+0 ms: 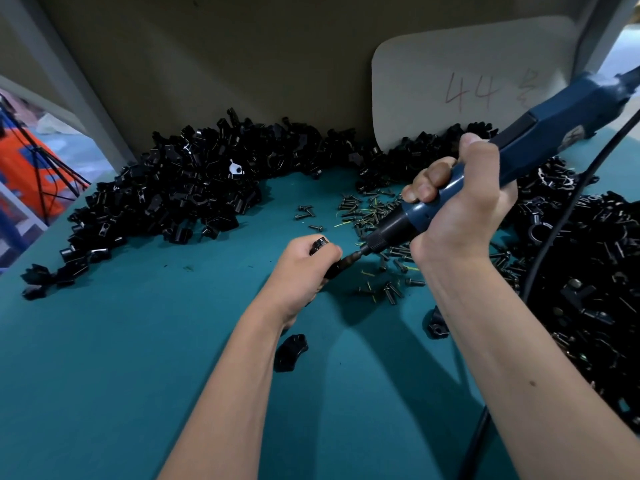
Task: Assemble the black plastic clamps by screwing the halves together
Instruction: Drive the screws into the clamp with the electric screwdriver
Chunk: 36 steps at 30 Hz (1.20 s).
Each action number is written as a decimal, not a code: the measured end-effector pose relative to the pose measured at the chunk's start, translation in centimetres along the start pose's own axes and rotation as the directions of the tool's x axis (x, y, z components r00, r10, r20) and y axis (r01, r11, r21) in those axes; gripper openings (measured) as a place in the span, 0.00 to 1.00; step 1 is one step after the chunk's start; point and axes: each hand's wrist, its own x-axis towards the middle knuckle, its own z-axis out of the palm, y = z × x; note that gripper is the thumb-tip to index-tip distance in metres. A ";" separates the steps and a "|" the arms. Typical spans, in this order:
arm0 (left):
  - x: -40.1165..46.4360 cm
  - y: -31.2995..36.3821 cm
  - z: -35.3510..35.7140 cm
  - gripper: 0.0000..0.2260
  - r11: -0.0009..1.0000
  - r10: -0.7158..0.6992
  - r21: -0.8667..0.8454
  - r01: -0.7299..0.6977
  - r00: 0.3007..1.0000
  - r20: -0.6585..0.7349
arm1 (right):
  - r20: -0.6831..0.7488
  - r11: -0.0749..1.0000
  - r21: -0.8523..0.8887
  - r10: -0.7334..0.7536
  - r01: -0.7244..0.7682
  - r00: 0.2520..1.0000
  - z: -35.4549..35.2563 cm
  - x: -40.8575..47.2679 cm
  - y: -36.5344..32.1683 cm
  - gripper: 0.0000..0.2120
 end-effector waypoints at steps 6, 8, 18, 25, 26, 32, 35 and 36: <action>-0.2 0.0 0.3 0.10 0.999 0.036 0.039 -0.035 0.999 -0.019 | -0.087 1.000 -0.007 0.021 -0.021 0.996 -0.2 0.3 -0.1 0.07; -0.1 -0.1 0.3 0.11 0.998 0.044 0.054 -0.042 0.999 -0.025 | -0.095 1.000 -0.013 0.022 -0.024 0.995 -0.1 0.4 -0.1 0.07; -0.6 0.2 -0.2 0.11 0.996 -0.010 -0.087 0.023 0.990 0.143 | 0.291 0.980 -0.029 0.198 -0.198 0.936 0.4 1.1 -2.5 0.11; -0.8 0.5 0.0 0.10 0.987 -0.031 -0.144 0.064 0.974 0.224 | 0.355 0.983 -0.031 0.181 -0.182 0.917 1.0 0.6 -3.3 0.10; -0.8 0.5 0.0 0.10 0.986 -0.041 -0.146 0.076 0.973 0.226 | 0.341 0.985 -0.033 0.173 -0.172 0.924 1.0 0.5 -3.2 0.10; -0.6 0.4 0.6 0.12 0.997 -0.013 -0.071 0.022 0.992 0.122 | 0.281 0.996 -0.089 0.055 -0.031 0.958 1.2 0.2 -2.6 0.12; -0.6 0.4 0.8 0.13 0.997 0.070 -0.022 -0.068 0.995 0.067 | 0.258 0.995 -0.086 0.073 -0.052 0.963 1.1 0.4 -2.6 0.11; -0.6 0.4 0.9 0.14 0.995 0.103 -0.007 -0.103 0.993 0.057 | 0.260 0.993 -0.086 0.098 -0.079 0.960 1.0 0.5 -2.7 0.11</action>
